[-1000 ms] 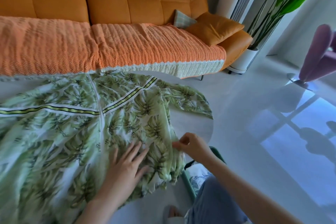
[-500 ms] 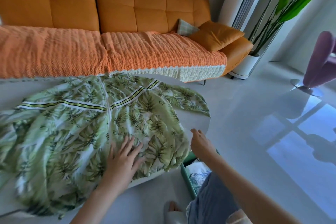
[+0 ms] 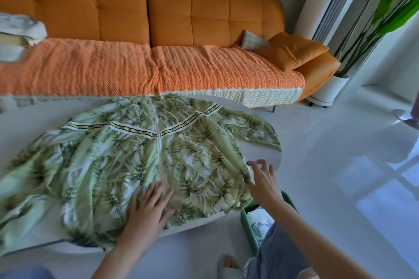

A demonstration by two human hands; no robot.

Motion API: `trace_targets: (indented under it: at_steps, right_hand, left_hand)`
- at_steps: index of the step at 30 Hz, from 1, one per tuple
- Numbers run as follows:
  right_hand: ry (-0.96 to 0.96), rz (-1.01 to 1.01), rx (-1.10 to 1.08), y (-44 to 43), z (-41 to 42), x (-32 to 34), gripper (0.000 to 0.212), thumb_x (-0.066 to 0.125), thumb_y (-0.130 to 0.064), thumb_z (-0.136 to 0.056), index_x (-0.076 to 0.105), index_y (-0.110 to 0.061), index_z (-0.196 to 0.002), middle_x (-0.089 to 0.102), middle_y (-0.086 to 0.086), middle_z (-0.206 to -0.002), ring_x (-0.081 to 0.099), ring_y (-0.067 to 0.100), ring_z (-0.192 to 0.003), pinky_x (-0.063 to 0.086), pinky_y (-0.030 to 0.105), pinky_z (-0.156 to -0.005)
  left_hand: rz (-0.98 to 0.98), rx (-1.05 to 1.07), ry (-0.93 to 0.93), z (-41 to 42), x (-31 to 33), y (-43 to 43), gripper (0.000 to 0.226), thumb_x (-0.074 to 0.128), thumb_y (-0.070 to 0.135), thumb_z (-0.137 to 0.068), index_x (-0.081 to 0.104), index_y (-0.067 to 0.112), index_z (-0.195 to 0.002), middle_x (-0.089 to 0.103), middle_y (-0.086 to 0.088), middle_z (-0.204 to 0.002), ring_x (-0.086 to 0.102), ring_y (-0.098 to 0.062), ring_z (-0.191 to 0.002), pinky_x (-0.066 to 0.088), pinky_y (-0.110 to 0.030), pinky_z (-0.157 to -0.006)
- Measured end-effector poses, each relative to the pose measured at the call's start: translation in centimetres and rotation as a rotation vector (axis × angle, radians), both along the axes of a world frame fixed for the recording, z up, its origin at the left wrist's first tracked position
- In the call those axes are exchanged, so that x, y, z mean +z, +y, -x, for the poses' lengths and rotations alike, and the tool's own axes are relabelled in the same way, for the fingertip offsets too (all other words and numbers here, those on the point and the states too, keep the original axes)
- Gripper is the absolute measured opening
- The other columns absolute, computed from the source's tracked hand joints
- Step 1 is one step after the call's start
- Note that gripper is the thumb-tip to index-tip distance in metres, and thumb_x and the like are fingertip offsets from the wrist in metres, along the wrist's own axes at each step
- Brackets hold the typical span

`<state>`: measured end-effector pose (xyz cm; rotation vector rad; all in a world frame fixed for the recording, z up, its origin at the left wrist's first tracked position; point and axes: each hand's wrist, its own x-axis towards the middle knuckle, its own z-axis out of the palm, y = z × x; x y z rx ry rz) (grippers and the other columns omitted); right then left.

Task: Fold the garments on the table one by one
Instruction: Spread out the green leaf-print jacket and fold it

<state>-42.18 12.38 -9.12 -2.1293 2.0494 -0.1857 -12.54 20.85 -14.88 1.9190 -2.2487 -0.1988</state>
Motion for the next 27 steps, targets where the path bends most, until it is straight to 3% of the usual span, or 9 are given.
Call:
trace_targets:
  at_steps: [3,7,10,15,18,23,27]
  right_hand:
    - [-0.058,0.1,0.236,-0.3,-3.4,0.4,0.062,0.048,-0.011,-0.09,0.027,-0.026,-0.147,0.017,-0.002,-0.155,0.017,0.022,-0.138,0.023,0.041,-0.115]
    - [-0.174,-0.002,0.482,0.4,-10.7,1.2,0.045,0.043,-0.031,-0.098,0.036,-0.027,-0.143,0.022,-0.008,-0.155,0.015,0.014,-0.143,0.016,0.039,-0.118]
    - [-0.163,-0.088,0.627,0.6,-16.3,0.9,0.044,0.043,-0.029,-0.099,0.039,-0.024,-0.142,0.025,-0.004,-0.154,0.018,0.016,-0.143,0.015,0.04,-0.118]
    - [-0.178,-0.13,0.696,-0.4,-24.3,0.9,0.045,0.041,-0.02,-0.098,0.036,-0.022,-0.143,0.029,0.002,-0.153,0.026,0.022,-0.14,0.021,0.04,-0.116]
    - [-0.185,-0.125,0.75,-0.6,-29.0,1.0,0.047,0.042,-0.021,-0.098,0.034,-0.023,-0.144,0.03,0.002,-0.152,0.025,0.023,-0.14,0.024,0.042,-0.115]
    - [-0.158,-0.17,0.831,-0.6,-35.4,0.0,0.049,0.043,-0.032,-0.098,0.029,-0.027,-0.144,0.037,0.005,-0.145,0.03,0.025,-0.135,0.028,0.041,-0.111]
    - [0.016,-0.062,0.834,-0.2,-37.4,-1.5,0.045,0.041,-0.032,-0.096,0.033,-0.023,-0.14,0.036,0.01,-0.136,0.029,0.031,-0.127,0.028,0.043,-0.108]
  left_hand:
    - [0.052,-0.001,0.089,0.2,1.0,0.1,0.058,0.009,0.054,-0.097,0.047,0.029,-0.133,0.035,0.0,-0.148,0.02,-0.02,-0.14,0.027,-0.061,-0.101]
    - [0.085,0.131,0.106,-1.6,1.5,0.1,0.068,0.004,0.054,-0.096,0.053,0.023,-0.131,0.046,-0.004,-0.141,0.03,-0.025,-0.135,0.024,-0.053,-0.106]
    - [0.152,0.24,0.084,-3.9,2.0,0.3,0.043,0.037,0.038,-0.093,0.065,0.018,-0.118,0.06,-0.008,-0.128,0.049,-0.027,-0.126,0.041,-0.053,-0.098]
    - [0.229,0.502,0.261,-9.7,3.2,0.6,0.031,0.05,0.015,-0.091,0.062,0.009,-0.12,0.059,-0.009,-0.127,0.053,-0.03,-0.12,0.045,-0.045,-0.097]
    - [0.197,0.656,0.283,-13.9,3.4,0.6,0.035,0.055,0.017,-0.092,0.058,0.011,-0.126,0.057,-0.008,-0.128,0.053,-0.028,-0.116,0.045,-0.039,-0.095]
    - [0.1,0.687,0.278,-18.1,2.0,0.5,0.037,0.049,0.018,-0.093,0.055,0.017,-0.129,0.054,-0.004,-0.13,0.051,-0.024,-0.116,0.046,-0.038,-0.094]
    - [0.143,0.744,0.357,-19.0,2.0,0.6,0.03,0.051,0.012,-0.092,0.06,0.015,-0.12,0.058,-0.002,-0.122,0.055,-0.022,-0.108,0.047,-0.037,-0.088]
